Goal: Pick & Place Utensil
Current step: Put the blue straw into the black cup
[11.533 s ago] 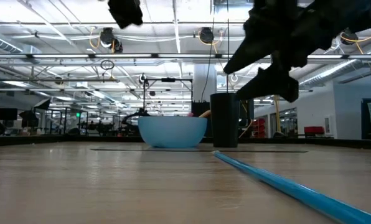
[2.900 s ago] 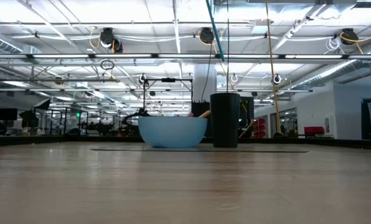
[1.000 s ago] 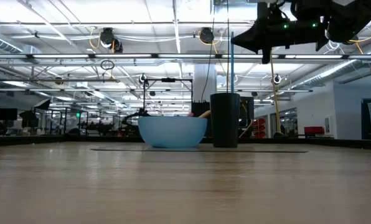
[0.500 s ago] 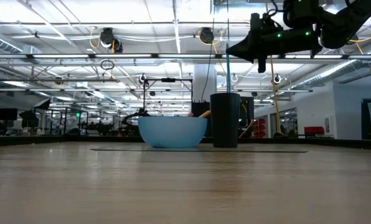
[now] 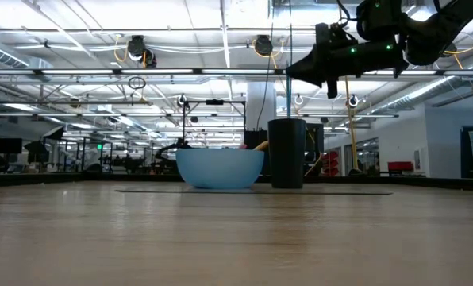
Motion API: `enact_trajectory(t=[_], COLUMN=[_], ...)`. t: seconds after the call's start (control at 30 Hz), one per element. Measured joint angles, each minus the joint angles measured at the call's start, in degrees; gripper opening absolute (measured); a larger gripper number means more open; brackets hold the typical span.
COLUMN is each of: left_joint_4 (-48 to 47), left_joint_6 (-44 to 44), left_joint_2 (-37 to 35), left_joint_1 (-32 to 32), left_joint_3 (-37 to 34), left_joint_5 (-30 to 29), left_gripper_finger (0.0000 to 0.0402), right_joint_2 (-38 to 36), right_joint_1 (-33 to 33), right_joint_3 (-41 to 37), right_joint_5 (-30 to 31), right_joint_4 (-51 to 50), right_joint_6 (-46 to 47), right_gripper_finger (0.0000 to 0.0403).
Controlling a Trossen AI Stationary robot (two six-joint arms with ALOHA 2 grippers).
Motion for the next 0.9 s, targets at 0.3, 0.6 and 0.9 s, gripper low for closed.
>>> enact_trajectory(t=[0.3,0.6,0.9], left_joint_4=[-0.3,-0.3,-0.3], left_joint_6=[0.3,0.4,0.0], left_joint_2=[0.0,0.0,0.0], left_joint_1=[0.0,0.0,0.0], left_joint_3=[0.0,0.0,0.0], left_joint_5=[0.0,0.0,0.2], left_gripper_finger=[0.0152,0.0152,0.0152], right_joint_2=[0.0,-1.2,-1.6], right_joint_1=[0.0,0.0,0.0], right_joint_3=[0.0,0.0,0.0], right_joint_5=[0.3,3.1,3.0], right_joint_4=[0.0,-0.1,-0.2], right_joint_6=[0.4,1.8,0.6], right_gripper_finger=[0.0114,0.0154,0.0229])
